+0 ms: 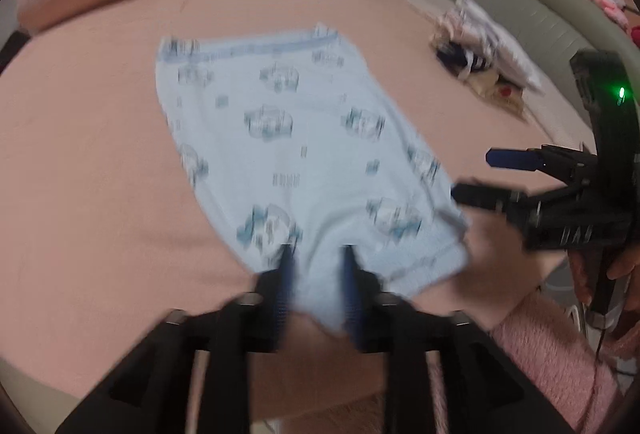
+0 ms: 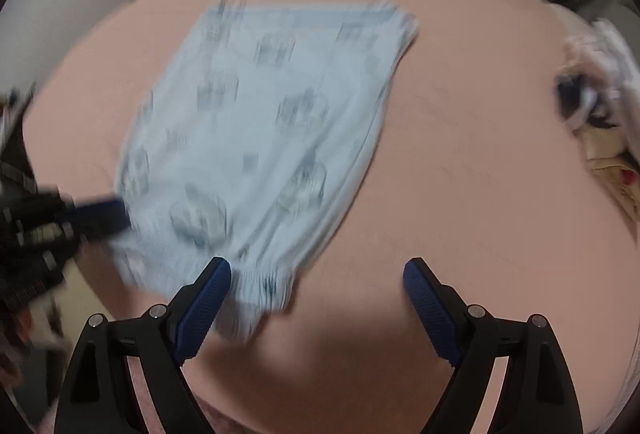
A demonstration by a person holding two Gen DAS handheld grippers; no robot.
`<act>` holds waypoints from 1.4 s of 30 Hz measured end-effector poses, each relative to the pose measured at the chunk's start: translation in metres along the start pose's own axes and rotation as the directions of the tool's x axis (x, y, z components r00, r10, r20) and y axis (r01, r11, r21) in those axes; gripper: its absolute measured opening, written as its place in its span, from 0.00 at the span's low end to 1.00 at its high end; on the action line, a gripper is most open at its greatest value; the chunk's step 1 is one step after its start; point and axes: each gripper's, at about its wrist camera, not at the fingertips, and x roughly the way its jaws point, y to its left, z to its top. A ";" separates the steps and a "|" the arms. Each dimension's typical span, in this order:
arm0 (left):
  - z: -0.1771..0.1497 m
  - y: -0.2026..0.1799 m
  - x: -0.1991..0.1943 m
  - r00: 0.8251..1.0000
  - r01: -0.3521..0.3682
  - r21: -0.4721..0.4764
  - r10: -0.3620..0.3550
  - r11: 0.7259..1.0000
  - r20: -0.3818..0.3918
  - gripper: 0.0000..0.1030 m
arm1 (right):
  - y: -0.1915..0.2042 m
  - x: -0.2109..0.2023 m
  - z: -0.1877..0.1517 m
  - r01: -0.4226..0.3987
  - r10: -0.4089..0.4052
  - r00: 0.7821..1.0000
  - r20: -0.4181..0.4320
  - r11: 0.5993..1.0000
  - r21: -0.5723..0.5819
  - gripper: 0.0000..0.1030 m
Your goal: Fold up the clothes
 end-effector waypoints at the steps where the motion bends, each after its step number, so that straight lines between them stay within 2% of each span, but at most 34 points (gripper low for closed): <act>1: 0.003 -0.001 0.004 1.000 -0.002 -0.008 0.002 1.000 0.002 0.61 | -0.002 -0.006 0.006 -0.001 0.000 0.999 0.043 1.000 0.023 0.85; 3: 0.006 -0.002 0.019 0.999 -0.041 -0.013 0.041 0.999 -0.022 0.61 | -0.002 0.005 0.019 0.003 -0.004 1.000 0.030 1.000 0.025 0.85; 5: 0.003 -0.005 0.033 0.993 -0.095 0.022 0.096 0.995 -0.074 0.61 | 0.001 0.029 0.025 0.024 -0.025 0.999 -0.037 1.000 -0.008 0.85; 7: -0.008 -0.006 0.034 0.989 -0.121 0.036 0.124 0.992 -0.086 0.60 | 0.006 0.051 0.019 0.049 -0.053 0.995 -0.086 0.998 -0.047 0.82; 8: -0.013 -0.004 0.031 0.990 -0.114 0.019 0.115 0.993 -0.079 0.60 | 0.008 0.059 0.011 0.052 -0.056 0.994 -0.090 0.997 -0.054 0.78; 12: -0.029 0.008 0.010 0.997 -0.039 -0.065 0.035 0.997 -0.071 0.60 | 0.010 0.048 -0.014 0.052 -0.054 0.997 -0.063 0.998 -0.033 0.77; 16: -0.037 0.015 -0.015 0.999 -0.010 -0.126 0.004 0.992 -0.045 0.59 | 0.009 0.029 -0.015 -0.009 0.009 0.997 -0.082 1.000 -0.003 0.73; 19: -0.038 0.025 -0.020 0.994 0.096 -0.248 -0.107 0.964 -0.033 0.59 | 0.000 0.010 -0.012 -0.018 0.021 0.999 -0.042 0.998 0.065 0.73; 21: -0.038 0.025 -0.013 0.986 0.148 -0.298 -0.166 0.943 -0.035 0.59 | -0.006 0.019 -0.013 -0.048 0.060 0.993 -0.098 0.992 0.119 0.73; 22: -0.036 0.021 -0.007 0.983 0.153 -0.299 -0.176 0.942 -0.053 0.59 | -0.006 0.028 -0.012 -0.067 0.085 0.988 -0.127 0.988 0.140 0.73; 24: -0.035 0.010 0.004 0.978 0.160 -0.284 -0.191 0.945 -0.083 0.59 | -0.001 0.051 -0.009 -0.103 0.132 0.977 -0.170 0.980 0.168 0.73; 26: -0.035 0.000 0.010 0.980 0.146 -0.257 -0.175 0.955 -0.094 0.59 | 0.007 0.055 -0.009 -0.104 0.129 0.977 -0.169 0.983 0.151 0.70; 27: -0.034 -0.004 0.012 0.983 0.135 -0.245 -0.162 0.960 -0.092 0.55 | 0.012 0.055 -0.009 -0.107 0.131 0.978 -0.163 0.984 0.145 0.64; 28: -0.034 -0.005 0.014 0.983 0.136 -0.250 -0.162 0.959 -0.088 0.44 | 0.015 0.055 -0.009 -0.117 0.140 0.977 -0.161 0.982 0.147 0.61; 29: -0.033 -0.001 0.015 0.980 0.152 -0.280 -0.181 0.948 -0.081 0.39 | 0.018 0.056 -0.008 -0.121 0.146 0.976 -0.162 0.981 0.150 0.55; 30: -0.032 0.002 0.015 0.977 0.168 -0.309 -0.199 0.936 -0.074 0.37 | 0.021 0.057 -0.007 -0.123 0.147 0.976 -0.163 0.981 0.150 0.54; 34: -0.030 0.016 0.018 0.964 0.224 -0.411 -0.264 0.884 -0.042 0.37 | 0.027 0.062 -0.003 -0.134 0.165 0.972 -0.170 0.975 0.178 0.55; 37: -0.032 0.017 0.015 0.964 0.224 -0.402 -0.262 0.888 -0.042 0.37 | 0.034 0.057 -0.003 -0.193 0.223 0.961 -0.166 0.965 0.178 0.55; 41: -0.030 0.011 0.020 0.970 0.196 -0.382 -0.235 0.903 -0.059 0.37 | 0.044 0.067 -0.008 -0.146 0.170 0.969 -0.181 0.980 0.136 0.63; 42: -0.029 0.009 0.020 0.972 0.190 -0.377 -0.229 0.907 -0.060 0.33 | 0.048 0.069 -0.007 -0.138 0.161 0.972 -0.173 0.981 0.136 0.65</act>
